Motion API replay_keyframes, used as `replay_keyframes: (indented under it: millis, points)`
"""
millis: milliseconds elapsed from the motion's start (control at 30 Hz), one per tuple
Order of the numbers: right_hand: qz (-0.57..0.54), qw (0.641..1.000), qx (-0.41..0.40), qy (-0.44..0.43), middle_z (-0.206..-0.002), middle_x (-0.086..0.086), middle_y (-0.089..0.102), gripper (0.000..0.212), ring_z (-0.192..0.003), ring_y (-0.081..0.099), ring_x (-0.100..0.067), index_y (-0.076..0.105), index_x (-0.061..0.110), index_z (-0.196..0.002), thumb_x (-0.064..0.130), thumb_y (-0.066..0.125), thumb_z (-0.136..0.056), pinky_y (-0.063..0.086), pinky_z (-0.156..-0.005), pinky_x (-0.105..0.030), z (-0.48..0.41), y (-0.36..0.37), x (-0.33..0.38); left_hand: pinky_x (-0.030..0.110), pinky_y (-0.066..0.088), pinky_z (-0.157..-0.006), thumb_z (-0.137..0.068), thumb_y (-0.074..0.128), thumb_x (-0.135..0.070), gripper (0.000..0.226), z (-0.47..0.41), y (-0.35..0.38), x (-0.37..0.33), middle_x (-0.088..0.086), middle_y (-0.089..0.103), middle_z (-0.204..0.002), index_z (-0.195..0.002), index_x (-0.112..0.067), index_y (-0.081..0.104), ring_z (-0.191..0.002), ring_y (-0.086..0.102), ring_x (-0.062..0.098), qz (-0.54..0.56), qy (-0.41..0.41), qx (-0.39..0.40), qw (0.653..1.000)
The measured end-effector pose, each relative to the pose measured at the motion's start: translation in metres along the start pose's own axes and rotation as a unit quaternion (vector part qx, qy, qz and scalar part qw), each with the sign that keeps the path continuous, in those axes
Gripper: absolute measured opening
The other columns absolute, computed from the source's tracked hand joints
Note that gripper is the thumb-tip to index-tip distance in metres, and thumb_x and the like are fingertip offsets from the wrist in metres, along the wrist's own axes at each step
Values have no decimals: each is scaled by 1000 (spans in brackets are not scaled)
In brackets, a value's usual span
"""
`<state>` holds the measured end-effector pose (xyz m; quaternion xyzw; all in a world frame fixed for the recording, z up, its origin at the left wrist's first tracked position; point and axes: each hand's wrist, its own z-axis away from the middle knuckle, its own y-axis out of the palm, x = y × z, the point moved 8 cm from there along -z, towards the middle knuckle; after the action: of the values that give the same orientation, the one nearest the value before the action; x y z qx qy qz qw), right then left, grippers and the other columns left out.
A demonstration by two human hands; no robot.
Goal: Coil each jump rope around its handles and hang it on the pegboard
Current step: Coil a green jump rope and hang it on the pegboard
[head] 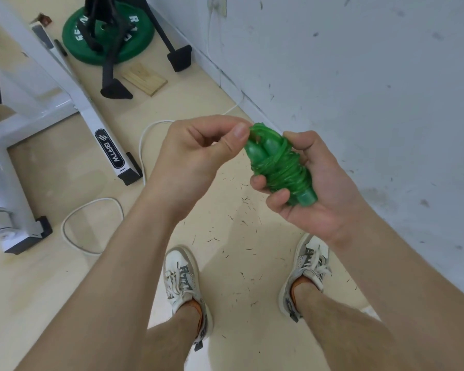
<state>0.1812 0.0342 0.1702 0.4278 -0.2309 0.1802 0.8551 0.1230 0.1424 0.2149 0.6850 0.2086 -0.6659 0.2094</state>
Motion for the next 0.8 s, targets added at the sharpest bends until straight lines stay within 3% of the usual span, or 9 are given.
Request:
replay_keyframes:
  millis: [67, 233, 333, 400, 533, 667, 800]
  points:
    - [10, 1000, -11, -1, -78, -5, 64, 28, -59, 58, -16, 68, 13, -90, 33, 58, -74, 38, -34, -15, 0, -2, 1, 37, 50, -78, -89, 63, -15, 11, 1, 0, -3, 11, 71, -86, -87, -10, 73, -83, 61, 29, -49, 11, -18, 999]
    - [10, 1000, -23, -14, -81, -5, 64, 31, -61, 59, -16, 67, 14, -97, 34, 60, -74, 39, -35, -16, -1, -3, 3, 31, 49, -75, -80, 70, -15, 2, 2, 6, 1, 1, 68, -76, -80, -14, 71, -74, 60, 14, 18, -30, -46, 998]
    - [24, 999, -40, -20, -84, -7, 63, 38, -61, 60, -17, 65, 13, -105, 33, 61, -74, 39, -36, -17, -1, -6, 6, 37, 57, -70, -73, 80, -18, 14, 5, 5, -2, 0, 66, -74, -84, -17, 71, -69, 59, 14, -81, -20, -83, 993]
    - [59, 996, -60, -24, -83, -8, 65, 31, -61, 61, -18, 65, 11, -104, 31, 60, -81, 39, -37, -18, 1, -11, 12, 41, 57, -70, -70, 83, -25, 24, 6, 4, -5, 1, 67, -79, -87, -17, 70, -70, 61, 15, -155, 5, -101, 983]
    - [83, 990, -93, -64, -81, -8, 67, 24, -62, 63, -18, 67, 9, -99, 29, 54, -92, 41, -42, -20, 3, -16, 19, 19, 47, -60, -72, 82, -29, 23, 10, 3, -23, -7, 55, -79, -76, -17, 62, -64, 54, 5, -274, 116, -178, 938]
    - [68, 985, -110, -111, -75, -5, 68, 24, -63, 63, -17, 68, 12, -87, 28, 51, -94, 43, -46, -23, 2, -11, 20, 8, 37, -58, -81, 73, -21, 6, 14, 14, -31, -6, 52, -76, -81, -16, 75, -59, 47, 1, -342, 174, -210, 899]
    - [125, 969, -147, -152, -69, 0, 67, 28, -62, 63, -14, 67, 15, -80, 26, 47, -96, 44, -52, -27, 6, -15, 29, 16, 44, -62, -82, 71, -18, 13, 11, 21, -21, -7, 61, -71, -79, -30, 75, -65, 55, 5, -248, 82, -216, 941]
